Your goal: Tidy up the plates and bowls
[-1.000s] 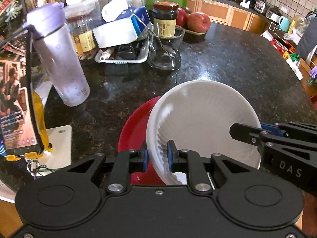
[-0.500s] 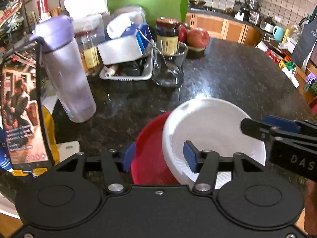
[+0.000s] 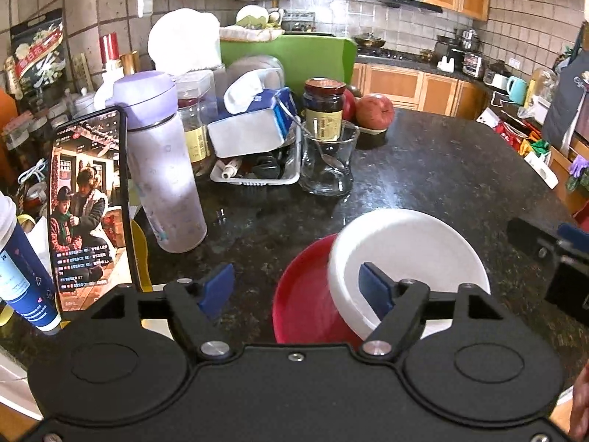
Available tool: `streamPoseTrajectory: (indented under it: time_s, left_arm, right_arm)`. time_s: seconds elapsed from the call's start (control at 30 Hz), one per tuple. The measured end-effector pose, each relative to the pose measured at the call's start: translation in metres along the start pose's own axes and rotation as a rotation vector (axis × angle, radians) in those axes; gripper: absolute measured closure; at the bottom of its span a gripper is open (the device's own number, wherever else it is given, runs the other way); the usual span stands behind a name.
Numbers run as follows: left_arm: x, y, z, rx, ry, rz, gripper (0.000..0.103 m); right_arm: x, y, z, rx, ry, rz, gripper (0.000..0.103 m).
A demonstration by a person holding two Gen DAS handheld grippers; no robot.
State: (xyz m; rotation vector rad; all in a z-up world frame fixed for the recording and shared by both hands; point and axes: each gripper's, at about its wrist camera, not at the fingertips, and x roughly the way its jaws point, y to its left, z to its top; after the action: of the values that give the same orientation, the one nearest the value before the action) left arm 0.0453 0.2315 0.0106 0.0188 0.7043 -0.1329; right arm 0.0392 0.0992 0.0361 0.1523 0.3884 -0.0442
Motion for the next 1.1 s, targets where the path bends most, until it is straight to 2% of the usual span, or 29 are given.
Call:
streamPoseTrajectory:
  time_s: [0.2,0.4,0.53,0.67,1.1]
  left_arm:
    - [-0.005,-0.012,-0.010,0.011,-0.005,-0.008,0.026]
    - [-0.011,-0.026,-0.016,0.013,-0.003,0.006,0.026]
    - [-0.021,-0.037,-0.022,0.020,-0.015,0.016,0.026]
    - [-0.031,-0.049,-0.027,0.018,-0.023,0.073,0.026]
    - [-0.052,-0.062,-0.046,0.004,-0.019,0.081,0.026]
  right_arm:
    - [-0.008,-0.016,-0.009,0.079,0.009,-0.025,0.027]
    - [-0.015,-0.023,-0.019,0.008,0.035,-0.065,0.024]
    - [-0.021,-0.033,-0.023,-0.001,0.047,-0.051,0.024]
    - [-0.031,-0.040,-0.025,-0.012,0.061,-0.036,0.024]
    - [-0.068,-0.041,-0.030,-0.043,0.057,-0.011,0.024]
